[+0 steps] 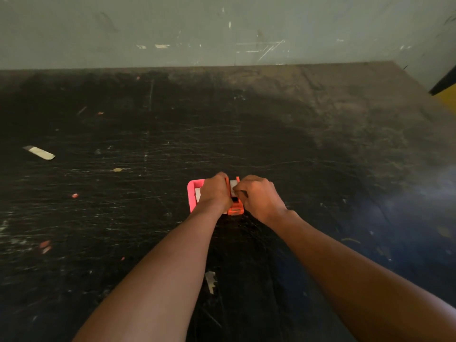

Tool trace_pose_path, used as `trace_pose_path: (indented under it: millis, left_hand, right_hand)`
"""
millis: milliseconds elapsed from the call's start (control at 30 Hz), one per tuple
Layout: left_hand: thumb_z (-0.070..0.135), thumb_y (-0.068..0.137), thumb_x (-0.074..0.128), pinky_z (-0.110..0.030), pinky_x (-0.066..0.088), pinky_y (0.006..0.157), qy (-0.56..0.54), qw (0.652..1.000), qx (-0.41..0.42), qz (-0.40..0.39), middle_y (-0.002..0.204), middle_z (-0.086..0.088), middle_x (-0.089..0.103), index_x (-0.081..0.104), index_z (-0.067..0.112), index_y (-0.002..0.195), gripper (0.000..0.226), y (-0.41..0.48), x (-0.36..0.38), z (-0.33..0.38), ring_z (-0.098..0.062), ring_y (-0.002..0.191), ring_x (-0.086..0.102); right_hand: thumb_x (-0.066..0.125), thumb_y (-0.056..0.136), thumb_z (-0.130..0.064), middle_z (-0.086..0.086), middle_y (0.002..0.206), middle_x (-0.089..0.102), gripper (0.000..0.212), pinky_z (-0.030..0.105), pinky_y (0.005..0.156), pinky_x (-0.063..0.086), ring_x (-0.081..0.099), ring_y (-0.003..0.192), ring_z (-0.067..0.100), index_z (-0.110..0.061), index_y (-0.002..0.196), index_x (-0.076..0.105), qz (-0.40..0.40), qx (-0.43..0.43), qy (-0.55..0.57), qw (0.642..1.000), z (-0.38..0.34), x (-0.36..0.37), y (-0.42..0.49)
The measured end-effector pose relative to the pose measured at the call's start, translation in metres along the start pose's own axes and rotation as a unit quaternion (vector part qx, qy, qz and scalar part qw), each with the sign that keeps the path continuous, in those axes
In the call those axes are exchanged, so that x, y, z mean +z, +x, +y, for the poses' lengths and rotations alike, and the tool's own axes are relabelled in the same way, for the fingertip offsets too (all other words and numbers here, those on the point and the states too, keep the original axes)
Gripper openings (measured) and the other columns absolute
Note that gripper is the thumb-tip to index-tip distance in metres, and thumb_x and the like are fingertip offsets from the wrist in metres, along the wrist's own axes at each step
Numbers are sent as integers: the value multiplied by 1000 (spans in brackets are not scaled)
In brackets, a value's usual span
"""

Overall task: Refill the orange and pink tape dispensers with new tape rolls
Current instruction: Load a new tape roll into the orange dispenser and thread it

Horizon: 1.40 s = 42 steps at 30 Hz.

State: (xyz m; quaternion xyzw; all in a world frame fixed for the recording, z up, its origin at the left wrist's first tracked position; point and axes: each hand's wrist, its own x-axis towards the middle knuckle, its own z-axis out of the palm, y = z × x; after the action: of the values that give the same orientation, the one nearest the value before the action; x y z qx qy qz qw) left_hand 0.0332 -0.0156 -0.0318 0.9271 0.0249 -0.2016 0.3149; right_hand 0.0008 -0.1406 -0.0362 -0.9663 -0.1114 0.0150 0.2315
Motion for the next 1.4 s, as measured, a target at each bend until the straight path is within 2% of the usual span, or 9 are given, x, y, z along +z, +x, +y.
trace_pose_path:
  millis: [133,267,400,533,767,867,1000,1400]
  left_hand:
    - [7,83,77,-40,51,102,10,1000,-2,0,125,-11,66,57,14,129,51,-1,-1,0,-28,121,62]
    - [10,85,76,-43,48,107,16,1000,1,7,129,-12,64,57,14,131,50,-1,-2,0,-29,124,59]
    - [13,87,74,-43,47,107,22,1000,1,10,128,-12,64,58,14,130,46,-1,-1,0,-28,123,60]
    - [11,89,72,-40,48,104,22,1000,-6,14,130,-12,64,56,14,133,47,0,0,1,-29,123,60]
    - [12,86,77,-42,49,103,20,1000,-21,7,136,-12,60,51,16,140,60,-1,1,3,-31,127,57]
    - [11,83,79,-44,49,104,26,999,-27,-6,137,-13,58,47,17,144,69,-1,1,4,-32,129,55]
    - [10,83,78,-44,47,105,28,999,-24,-4,138,-12,58,48,16,143,67,-1,1,4,-32,130,54]
    - [9,85,77,-43,51,103,36,999,-12,5,135,-12,61,51,16,140,62,3,4,-1,-31,126,59]
  right_hand:
    - [58,95,-14,3,101,66,18,34,80,55,63,89,17,-15,96,76,20,-7,18,1000,0,6,-15]
    - [59,95,-12,0,106,68,20,22,82,51,64,93,13,-20,104,76,30,-9,28,999,-5,9,-30]
    - [57,97,-13,1,112,69,23,23,89,52,65,99,12,-19,111,74,29,-14,25,999,-11,9,-40]
    - [57,98,-14,2,114,68,23,28,89,54,65,99,14,-17,113,73,42,-13,17,999,-15,9,-48]
    - [56,98,-19,-1,108,67,22,32,76,58,66,87,13,-18,109,74,54,-23,-13,998,-17,17,-63]
    - [57,97,-20,-3,106,68,20,29,71,58,66,84,11,-20,107,74,62,-26,-28,997,-18,19,-69]
    - [57,97,-22,-4,100,69,19,28,64,57,66,77,11,-20,103,75,73,-20,-33,997,-17,20,-74]
    - [55,98,-22,-4,111,67,21,32,71,59,67,85,12,-20,110,72,37,-20,-50,998,-9,35,-73]
